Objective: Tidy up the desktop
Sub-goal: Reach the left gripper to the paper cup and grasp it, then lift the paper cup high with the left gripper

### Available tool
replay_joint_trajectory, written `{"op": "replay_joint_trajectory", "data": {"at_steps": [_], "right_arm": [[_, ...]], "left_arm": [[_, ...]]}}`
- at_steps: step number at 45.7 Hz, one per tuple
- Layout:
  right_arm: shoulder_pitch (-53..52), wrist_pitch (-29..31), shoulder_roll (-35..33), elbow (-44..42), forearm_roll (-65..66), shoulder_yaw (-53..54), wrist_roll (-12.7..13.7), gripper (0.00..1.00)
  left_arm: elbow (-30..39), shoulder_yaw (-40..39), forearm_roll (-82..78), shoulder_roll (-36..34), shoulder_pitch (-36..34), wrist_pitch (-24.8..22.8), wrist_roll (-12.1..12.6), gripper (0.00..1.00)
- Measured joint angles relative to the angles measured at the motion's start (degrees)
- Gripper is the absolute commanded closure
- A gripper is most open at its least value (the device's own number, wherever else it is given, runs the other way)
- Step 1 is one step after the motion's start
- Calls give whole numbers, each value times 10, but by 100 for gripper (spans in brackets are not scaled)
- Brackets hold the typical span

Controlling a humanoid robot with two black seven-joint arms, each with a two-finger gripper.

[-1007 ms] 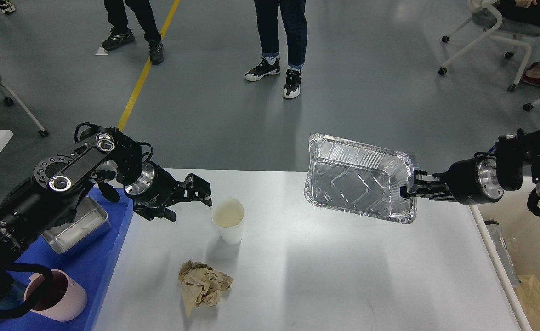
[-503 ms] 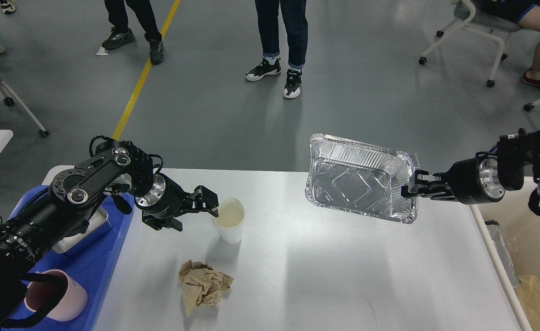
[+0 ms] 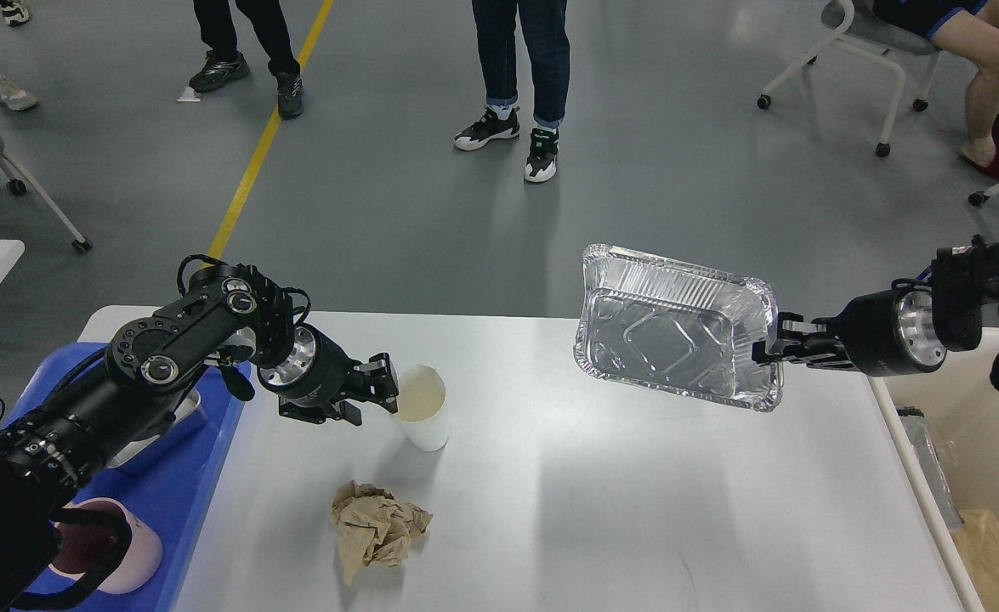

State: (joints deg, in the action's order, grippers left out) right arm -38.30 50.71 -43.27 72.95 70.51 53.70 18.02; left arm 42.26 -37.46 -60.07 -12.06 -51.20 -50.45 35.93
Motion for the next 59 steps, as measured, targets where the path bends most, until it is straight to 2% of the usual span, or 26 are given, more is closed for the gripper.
{"op": "replay_joint_trajectory", "data": {"at_steps": [4, 6, 20, 29, 49, 59], "right_arm": [[1, 0, -1, 0, 0, 0, 0, 100], [1, 0, -1, 0, 0, 0, 0, 100], [2, 0, -2, 0, 0, 0, 0, 100], [6, 1, -2, 0, 0, -1, 0, 100], [14, 14, -2, 2, 0, -7, 0, 100], [16, 33, 8, 6, 1, -11, 0, 100]], "left_arm": [[0, 0, -9, 3, 5, 9, -1, 96], [0, 0, -11, 3, 6, 12, -1, 99], [3, -1, -40, -7, 6, 23, 2, 100], [20, -15, -36, -43, 3, 25, 2, 100], [46, -181, 19, -154, -11, 5, 1, 99], [47, -212, 84, -211, -33, -14, 1, 99]]}}
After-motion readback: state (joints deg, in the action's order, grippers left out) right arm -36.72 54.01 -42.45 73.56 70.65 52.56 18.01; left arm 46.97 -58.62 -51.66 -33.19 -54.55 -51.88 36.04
